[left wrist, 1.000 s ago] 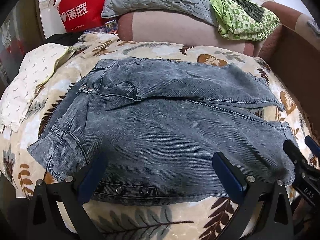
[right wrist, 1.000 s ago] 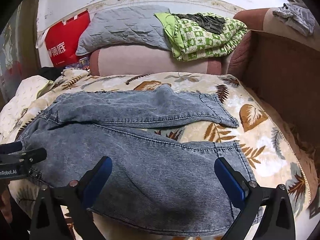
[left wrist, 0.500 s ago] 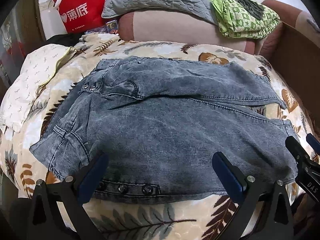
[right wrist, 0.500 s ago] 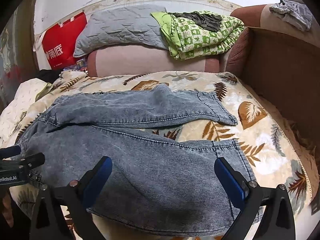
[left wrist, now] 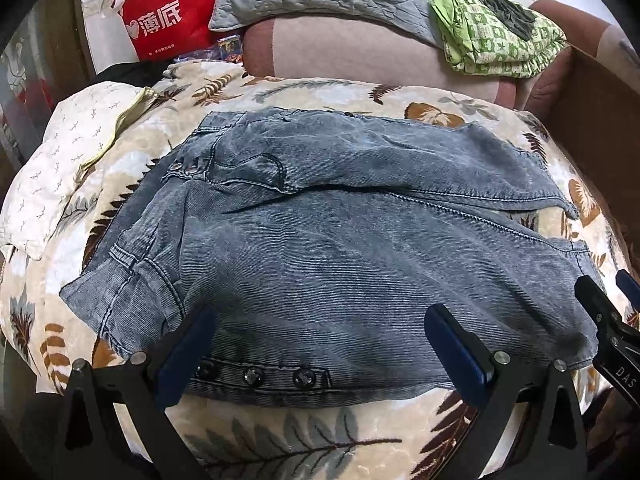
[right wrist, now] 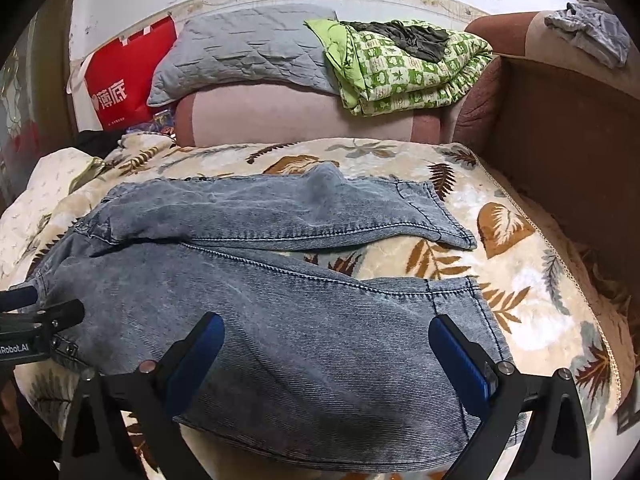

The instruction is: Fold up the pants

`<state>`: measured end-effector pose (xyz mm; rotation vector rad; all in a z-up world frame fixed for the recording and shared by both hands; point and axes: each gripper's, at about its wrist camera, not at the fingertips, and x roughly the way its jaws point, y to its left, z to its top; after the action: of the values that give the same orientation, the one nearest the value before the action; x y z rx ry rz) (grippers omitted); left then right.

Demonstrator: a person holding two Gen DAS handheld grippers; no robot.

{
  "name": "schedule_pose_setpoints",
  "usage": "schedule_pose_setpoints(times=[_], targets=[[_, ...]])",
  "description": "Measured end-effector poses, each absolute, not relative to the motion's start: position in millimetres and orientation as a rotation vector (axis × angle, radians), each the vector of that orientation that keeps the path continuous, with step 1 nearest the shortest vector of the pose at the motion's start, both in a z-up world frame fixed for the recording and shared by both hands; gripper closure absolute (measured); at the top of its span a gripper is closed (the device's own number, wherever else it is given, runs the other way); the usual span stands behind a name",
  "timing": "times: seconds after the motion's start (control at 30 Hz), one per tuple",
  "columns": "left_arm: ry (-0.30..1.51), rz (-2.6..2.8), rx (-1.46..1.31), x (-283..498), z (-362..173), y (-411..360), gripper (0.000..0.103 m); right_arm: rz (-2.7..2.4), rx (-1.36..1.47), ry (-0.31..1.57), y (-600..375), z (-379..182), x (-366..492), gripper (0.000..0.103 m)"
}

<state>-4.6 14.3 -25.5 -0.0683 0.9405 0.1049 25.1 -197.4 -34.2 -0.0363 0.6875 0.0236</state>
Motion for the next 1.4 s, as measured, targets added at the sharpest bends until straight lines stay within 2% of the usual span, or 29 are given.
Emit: schedule_pose_setpoints(times=[1.17, 1.3, 1.4], targets=[[0.938, 0.117, -0.088, -13.2, -22.9, 25.3, 0.0, 0.017, -0.035, 0.699, -199.0, -37.9, 25.8, 0.0], [0.916, 0.153, -0.164, -24.2, -16.3, 54.6, 0.0, 0.05, 0.022, 0.741, -205.3, -39.2, 24.2, 0.0], [0.902, 0.279, -0.366, -41.0, -15.4, 115.8, 0.0, 0.156, 0.236, 0.81, -229.8, -39.3, 15.3, 0.0]])
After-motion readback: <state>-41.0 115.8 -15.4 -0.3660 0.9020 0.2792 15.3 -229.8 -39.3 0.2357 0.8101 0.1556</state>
